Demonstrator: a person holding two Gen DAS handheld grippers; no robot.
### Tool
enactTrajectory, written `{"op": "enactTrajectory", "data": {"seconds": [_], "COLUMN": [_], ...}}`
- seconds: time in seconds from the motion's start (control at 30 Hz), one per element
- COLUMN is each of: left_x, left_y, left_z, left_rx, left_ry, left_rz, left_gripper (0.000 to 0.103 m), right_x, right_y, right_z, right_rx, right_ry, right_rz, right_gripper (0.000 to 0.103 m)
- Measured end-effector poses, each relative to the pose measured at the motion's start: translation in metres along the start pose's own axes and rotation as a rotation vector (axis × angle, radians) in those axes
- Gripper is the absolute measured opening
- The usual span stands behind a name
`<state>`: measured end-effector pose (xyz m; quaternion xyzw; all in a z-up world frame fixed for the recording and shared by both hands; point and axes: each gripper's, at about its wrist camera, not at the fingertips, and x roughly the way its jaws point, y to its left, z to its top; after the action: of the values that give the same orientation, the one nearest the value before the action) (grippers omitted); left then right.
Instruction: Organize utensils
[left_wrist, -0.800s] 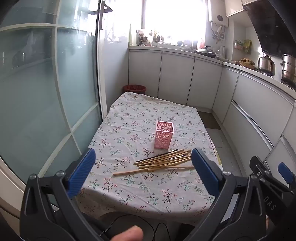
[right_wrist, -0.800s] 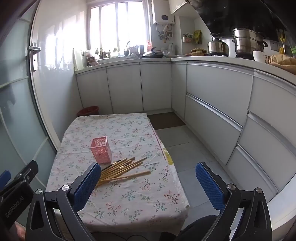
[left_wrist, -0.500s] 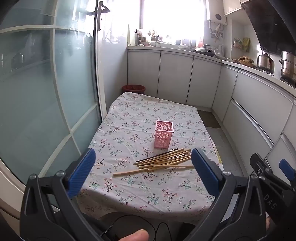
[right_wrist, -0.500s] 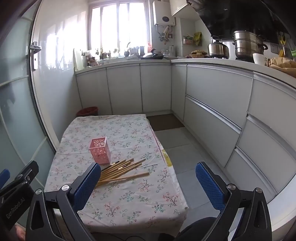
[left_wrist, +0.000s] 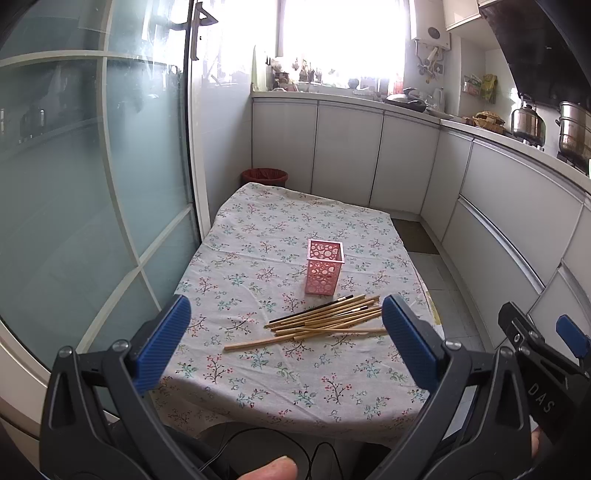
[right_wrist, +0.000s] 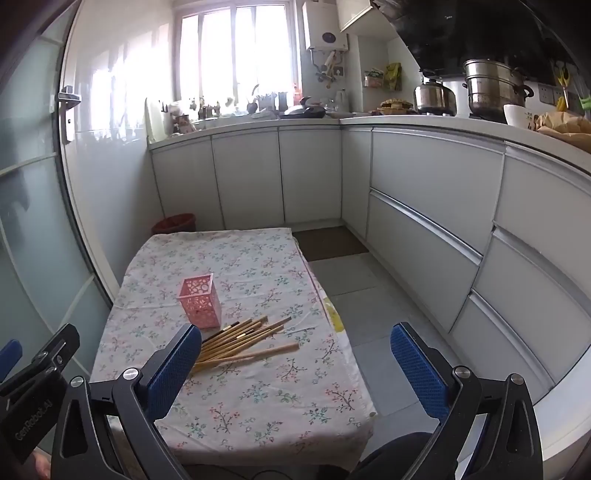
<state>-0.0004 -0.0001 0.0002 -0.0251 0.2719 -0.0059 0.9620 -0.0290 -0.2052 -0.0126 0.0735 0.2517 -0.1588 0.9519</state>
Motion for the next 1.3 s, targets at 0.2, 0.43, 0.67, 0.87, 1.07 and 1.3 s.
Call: {"op": "enactTrajectory", "data": {"seconds": [0.2,0.43,0.67,0.87,1.07,1.3], "left_x": [-0.0001,0.0004,0.0014,0.0020,0.0023,0.0030], "left_y": [-0.0008,-0.0019,-0.0013,-0.0011,-0.0019,-0.0029], "left_z": [-0.0008,-0.0004,-0.0010,-0.0015,-0.0017,-0.0027], "left_rx": [-0.001,0.001,0.001,0.003,0.002,0.007], "left_ry": [-0.002,0.003,0.006,0.008,0.011,0.015], "left_rz": [0.000,-0.004,-0.004,-0.004,-0.003,-0.002], "left_gripper": [0.103,0.103,0.103,0.103,0.103,0.103], "right_x": [-0.0006,-0.0010,-0.0007,0.0009,0.0017,0.0035], "right_y": [0.0005,0.0018,0.0020,0.0020,0.0004,-0.0022], "right_z": [-0.0003,0.0007,0.0007,0.0005,-0.0011,-0.0018], "right_rx": [0.003,-0.001,0.000,0.001,0.006,0.012], "right_ry": [0.002,0.000,0.005,0.009,0.009,0.017], "right_rz": [0.001,0.001,0.004,0.006,0.008,0.010], "right_gripper": [0.103,0.103,0.103,0.103,0.103,0.103]}}
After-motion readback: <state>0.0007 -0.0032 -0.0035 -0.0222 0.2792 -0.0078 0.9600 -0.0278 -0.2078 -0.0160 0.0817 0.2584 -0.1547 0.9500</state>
